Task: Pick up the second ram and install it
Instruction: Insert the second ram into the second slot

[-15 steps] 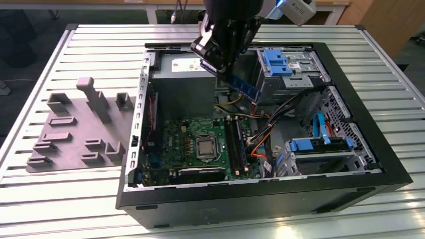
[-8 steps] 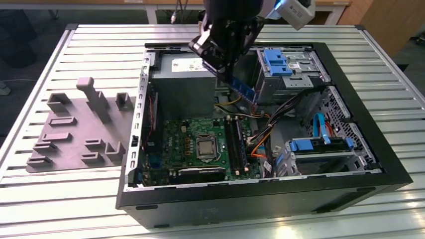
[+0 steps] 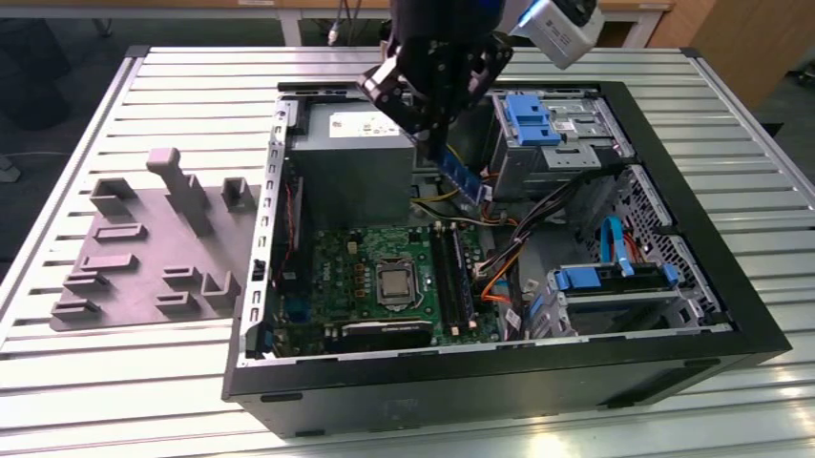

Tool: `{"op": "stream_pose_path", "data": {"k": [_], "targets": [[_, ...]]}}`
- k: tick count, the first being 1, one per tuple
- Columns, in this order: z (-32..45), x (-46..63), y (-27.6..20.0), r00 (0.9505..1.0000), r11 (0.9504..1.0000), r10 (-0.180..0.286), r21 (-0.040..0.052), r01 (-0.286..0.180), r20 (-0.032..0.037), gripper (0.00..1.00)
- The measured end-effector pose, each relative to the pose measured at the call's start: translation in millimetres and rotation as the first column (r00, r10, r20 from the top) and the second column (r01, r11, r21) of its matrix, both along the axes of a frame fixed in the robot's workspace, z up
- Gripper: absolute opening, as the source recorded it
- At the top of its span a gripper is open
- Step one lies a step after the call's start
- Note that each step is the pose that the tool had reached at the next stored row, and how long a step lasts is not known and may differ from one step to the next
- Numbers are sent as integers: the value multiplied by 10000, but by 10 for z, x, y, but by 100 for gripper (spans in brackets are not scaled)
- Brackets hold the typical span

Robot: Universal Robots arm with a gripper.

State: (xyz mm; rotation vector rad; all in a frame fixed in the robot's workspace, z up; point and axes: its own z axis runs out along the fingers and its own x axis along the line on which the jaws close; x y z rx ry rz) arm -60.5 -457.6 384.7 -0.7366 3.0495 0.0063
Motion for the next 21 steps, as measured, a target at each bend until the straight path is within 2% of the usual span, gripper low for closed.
{"op": "stream_pose_path", "data": {"k": [3,5,10,13,16,18,21], "targets": [[-9,0,0,9985,9985,-544,-1,544,0,14],[-15,0,0,9958,9958,-920,-1,920,0,14],[-32,0,0,9835,9835,-1810,-2,1810,0,14],[-40,0,0,9729,9729,-2313,-4,2313,0,14],[-48,0,0,9600,9600,-2798,-4,2798,1,14],[-54,0,0,9503,9503,-3114,-5,3114,1,14],[-62,0,1,9331,9331,-3597,-6,3597,1,14]]}}
